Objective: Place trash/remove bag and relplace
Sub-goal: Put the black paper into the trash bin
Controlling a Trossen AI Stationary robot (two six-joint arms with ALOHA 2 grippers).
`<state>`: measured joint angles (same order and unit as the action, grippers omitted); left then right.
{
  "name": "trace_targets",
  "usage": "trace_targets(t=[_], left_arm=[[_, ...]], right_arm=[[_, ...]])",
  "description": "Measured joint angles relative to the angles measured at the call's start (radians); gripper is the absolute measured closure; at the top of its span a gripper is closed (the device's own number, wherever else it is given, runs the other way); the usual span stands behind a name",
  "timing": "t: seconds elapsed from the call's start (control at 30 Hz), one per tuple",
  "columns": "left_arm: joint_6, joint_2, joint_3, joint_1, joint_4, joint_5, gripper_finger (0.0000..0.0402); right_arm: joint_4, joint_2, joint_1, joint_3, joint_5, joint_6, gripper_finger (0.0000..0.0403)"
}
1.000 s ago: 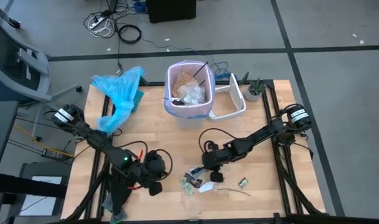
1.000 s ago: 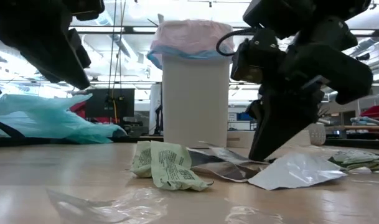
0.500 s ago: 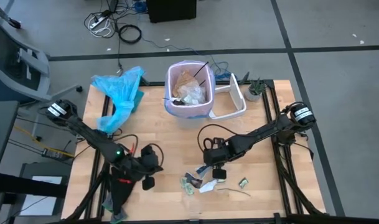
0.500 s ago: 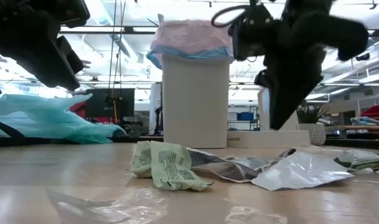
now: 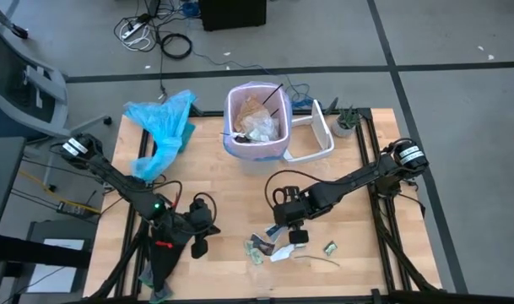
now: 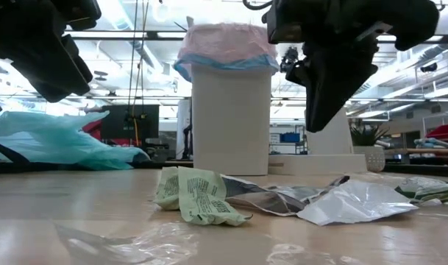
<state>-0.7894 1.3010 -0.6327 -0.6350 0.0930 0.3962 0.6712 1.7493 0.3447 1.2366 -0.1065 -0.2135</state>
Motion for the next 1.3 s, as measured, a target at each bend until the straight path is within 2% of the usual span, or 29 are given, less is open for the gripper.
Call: trace_targets(t=[0.27,0.47,0.6,0.7,0.9,1.03,1.13,1.3], left_arm=[[-0.005,0.000,0.000,0.000,-0.025,-0.001,0.0389],[0.026,0.001,0.000,0.000,-0.046,-0.008,0.0388],[0.027,0.001,-0.001,0.000,-0.049,-0.008,0.0387],[0.029,0.002,-0.001,0.000,-0.049,0.003,0.0387],[0.103,0.002,-0.001,0.001,-0.066,0.048,0.0387],[0.164,0.002,-0.002,0.004,-0.086,0.051,0.0387],[0.200,0.002,-0.002,0.012,-0.084,0.051,0.0387],[0.268,0.001,-0.002,0.021,-0.080,0.051,0.0387]], right_arm=[[-0.017,0.000,0.000,0.000,0.030,0.046,0.0234],[-0.208,0.000,0.011,-0.061,0.076,0.090,0.0139],[-0.268,0.027,0.021,-0.103,0.076,0.158,0.0103],[-0.307,0.067,0.027,-0.111,0.072,0.175,0.0095],[-0.340,0.161,0.026,-0.109,0.052,0.202,0.0108],[-0.334,0.211,0.025,-0.106,0.059,0.165,0.0146],[-0.344,0.228,0.025,-0.104,0.068,0.155,0.0205],[-0.355,0.227,0.011,-0.104,0.077,0.155,0.0345]])
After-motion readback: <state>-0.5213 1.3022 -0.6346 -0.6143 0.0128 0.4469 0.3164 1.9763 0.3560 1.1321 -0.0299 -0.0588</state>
